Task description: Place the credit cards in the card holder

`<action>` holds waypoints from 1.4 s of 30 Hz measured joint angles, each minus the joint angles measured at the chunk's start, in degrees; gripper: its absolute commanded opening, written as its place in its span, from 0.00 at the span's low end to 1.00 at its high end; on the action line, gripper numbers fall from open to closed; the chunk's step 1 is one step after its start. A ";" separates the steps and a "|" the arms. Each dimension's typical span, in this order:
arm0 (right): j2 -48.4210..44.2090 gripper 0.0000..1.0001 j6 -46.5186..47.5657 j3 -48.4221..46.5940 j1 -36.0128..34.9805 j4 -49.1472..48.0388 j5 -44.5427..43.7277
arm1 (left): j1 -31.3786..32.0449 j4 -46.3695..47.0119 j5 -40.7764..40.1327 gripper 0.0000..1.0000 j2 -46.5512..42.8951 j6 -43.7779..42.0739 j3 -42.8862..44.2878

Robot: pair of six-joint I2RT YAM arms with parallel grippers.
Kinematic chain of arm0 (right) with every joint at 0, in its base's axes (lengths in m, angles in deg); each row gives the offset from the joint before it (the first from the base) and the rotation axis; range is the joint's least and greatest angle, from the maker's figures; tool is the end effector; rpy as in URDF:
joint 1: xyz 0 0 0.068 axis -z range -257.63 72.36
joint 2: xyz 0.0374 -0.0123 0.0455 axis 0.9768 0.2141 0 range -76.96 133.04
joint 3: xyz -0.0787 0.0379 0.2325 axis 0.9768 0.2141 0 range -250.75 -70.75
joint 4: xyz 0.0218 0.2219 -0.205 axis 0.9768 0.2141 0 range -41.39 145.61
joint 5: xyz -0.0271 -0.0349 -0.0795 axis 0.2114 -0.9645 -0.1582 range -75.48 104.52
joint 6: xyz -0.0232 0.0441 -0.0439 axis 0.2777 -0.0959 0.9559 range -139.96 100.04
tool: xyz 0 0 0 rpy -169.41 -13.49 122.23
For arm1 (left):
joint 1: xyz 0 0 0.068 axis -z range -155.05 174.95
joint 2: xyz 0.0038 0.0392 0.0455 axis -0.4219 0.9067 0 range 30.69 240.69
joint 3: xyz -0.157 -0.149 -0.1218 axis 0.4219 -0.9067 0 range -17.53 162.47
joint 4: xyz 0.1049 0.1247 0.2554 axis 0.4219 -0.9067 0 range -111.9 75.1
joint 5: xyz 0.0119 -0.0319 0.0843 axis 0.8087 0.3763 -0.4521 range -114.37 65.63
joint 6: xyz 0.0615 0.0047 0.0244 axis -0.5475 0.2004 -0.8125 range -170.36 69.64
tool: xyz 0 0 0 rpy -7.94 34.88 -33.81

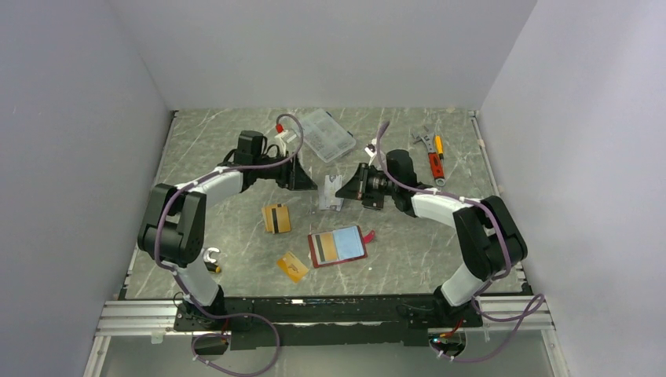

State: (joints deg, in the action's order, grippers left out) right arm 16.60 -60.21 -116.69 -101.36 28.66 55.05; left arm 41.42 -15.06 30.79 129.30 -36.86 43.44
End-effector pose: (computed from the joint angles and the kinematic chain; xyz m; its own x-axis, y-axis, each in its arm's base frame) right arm 0.3294 0.1821 0.1259 -0.8625 0.1573 -0.4809 -0.3608 0.4751 0.8025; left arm 0.3745 -0.1557 0.1568 -0.7545 0.0840 -0.6509 0.6250 0.3945 -0.6736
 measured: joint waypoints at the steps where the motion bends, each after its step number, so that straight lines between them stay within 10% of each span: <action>1: -0.81 0.00 -0.02 0.26 0.17 -0.11 0.55 | -0.42 1.57 0.98 0.69 0.02 1.70 -0.85; 12: -2.23 0.00 -6.75 1.44 0.66 -9.46 7.32 | -1.33 25.64 10.29 0.65 0.02 20.20 -7.85; 42: -1.66 0.00 -8.96 0.85 -1.40 -12.61 9.09 | -1.36 42.77 13.53 0.24 0.02 33.00 -9.75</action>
State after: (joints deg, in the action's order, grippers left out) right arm 14.94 -69.17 -115.83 -102.76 16.05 64.15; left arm 40.07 27.71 44.32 129.32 -3.86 33.69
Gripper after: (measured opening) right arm 0.010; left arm 0.239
